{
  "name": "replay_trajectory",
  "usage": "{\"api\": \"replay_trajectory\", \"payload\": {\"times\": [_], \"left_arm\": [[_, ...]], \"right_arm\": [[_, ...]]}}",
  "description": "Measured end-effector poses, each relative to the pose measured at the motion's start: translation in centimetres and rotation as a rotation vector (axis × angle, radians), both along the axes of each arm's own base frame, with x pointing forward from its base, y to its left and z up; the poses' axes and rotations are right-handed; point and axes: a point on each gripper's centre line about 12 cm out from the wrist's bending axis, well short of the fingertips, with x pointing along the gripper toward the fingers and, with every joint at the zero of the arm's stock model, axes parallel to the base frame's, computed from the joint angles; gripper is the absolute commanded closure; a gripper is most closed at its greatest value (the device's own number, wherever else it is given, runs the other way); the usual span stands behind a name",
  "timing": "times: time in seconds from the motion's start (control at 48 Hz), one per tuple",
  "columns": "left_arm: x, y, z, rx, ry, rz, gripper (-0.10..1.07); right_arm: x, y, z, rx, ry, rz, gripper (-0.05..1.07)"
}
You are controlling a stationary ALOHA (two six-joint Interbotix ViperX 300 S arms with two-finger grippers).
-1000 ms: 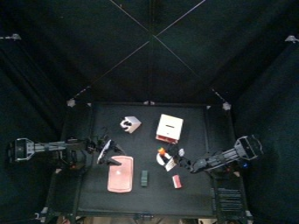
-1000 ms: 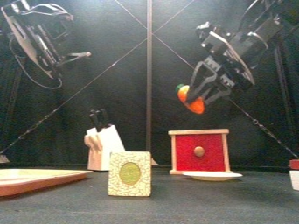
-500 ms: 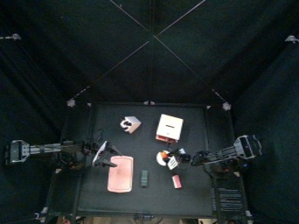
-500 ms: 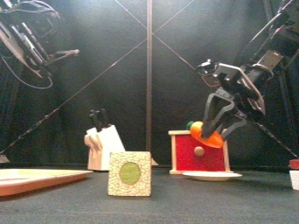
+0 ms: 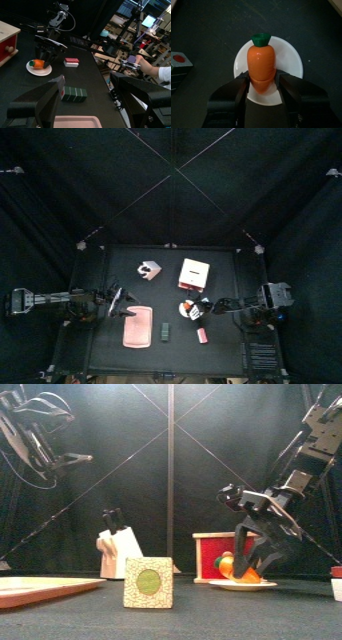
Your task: Put carrot on small plate
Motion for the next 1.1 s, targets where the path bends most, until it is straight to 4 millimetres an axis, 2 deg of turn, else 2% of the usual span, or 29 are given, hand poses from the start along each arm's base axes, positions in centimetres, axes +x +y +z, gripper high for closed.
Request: {"api": "replay_trajectory", "payload": {"times": [0.125, 0.229, 0.583, 0.771, 0.938, 1.104], "left_arm": [[0.0, 0.0, 0.0, 0.000, 0.001, 0.001, -0.05], [0.0, 0.0, 0.0, -0.001, 0.000, 0.000, -0.05], [-0.1, 0.0, -0.2, -0.002, 0.006, 0.001, -0.05], [-0.1, 0.0, -0.2, -0.002, 0.006, 0.000, -0.05], [-0.1, 0.0, -0.3, -0.002, 0.008, 0.001, -0.05], [-0.1, 0.0, -0.3, -0.002, 0.010, 0.001, -0.05]], "right_arm": [[0.2, 0.0, 0.1, -0.001, -0.005, 0.001, 0.08], [0.2, 0.1, 0.2, -0.001, -0.006, 0.003, 0.05], [0.3, 0.1, 1.7, 0.006, -0.054, -0.002, 0.05], [0.4, -0.2, 2.5, 0.023, -0.073, -0.071, 0.05], [0.7, -0.8, 4.2, -0.013, -0.094, -0.164, 0.05], [1.0, -0.7, 6.7, -0.092, -0.121, -0.226, 0.05]]}}
